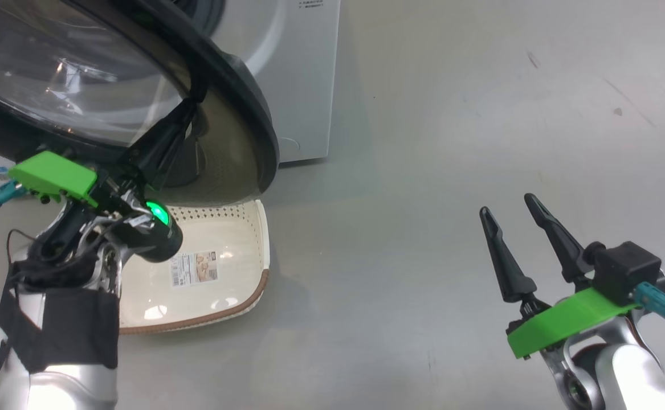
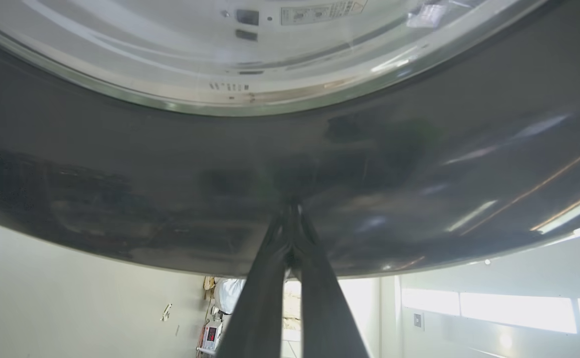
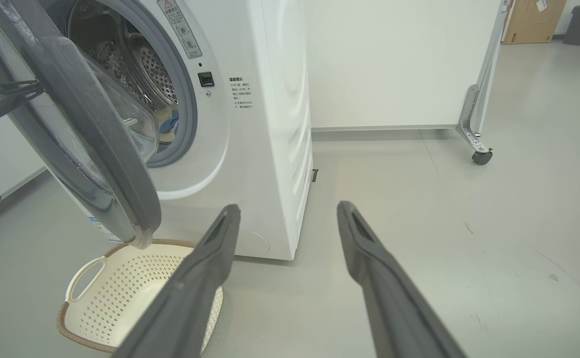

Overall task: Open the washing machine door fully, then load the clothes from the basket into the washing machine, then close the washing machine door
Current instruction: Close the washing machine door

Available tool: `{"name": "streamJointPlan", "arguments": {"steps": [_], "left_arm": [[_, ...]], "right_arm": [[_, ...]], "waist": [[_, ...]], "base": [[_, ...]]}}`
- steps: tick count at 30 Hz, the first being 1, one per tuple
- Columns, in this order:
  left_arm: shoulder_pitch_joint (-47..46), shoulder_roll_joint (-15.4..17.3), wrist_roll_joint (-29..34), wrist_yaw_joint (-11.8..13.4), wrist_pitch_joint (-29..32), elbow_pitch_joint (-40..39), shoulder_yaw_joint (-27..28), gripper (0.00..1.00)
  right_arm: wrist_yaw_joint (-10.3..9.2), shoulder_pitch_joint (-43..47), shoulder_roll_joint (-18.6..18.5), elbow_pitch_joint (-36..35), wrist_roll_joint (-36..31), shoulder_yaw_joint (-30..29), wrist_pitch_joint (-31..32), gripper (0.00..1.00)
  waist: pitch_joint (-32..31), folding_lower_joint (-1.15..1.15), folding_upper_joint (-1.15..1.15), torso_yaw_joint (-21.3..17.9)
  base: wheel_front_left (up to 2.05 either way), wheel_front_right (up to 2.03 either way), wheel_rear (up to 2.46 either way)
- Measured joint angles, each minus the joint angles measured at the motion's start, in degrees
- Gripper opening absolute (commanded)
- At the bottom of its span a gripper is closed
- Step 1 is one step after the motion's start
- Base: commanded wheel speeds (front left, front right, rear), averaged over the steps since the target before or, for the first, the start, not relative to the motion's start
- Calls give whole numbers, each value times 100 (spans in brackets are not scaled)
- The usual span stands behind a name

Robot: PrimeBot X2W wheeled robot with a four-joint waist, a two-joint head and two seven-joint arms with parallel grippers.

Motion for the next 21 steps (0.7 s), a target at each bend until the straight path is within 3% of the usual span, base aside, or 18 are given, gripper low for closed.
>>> {"name": "streamJointPlan", "arguments": {"steps": [21], "left_arm": [[-202,-137,309,-1,-444,41,221,0]], "right_arm": [[0,-118,3,202,108,-12,-188,100]], "waist": [[-2,0,0,-134]], "base": [[0,0,0]]}}
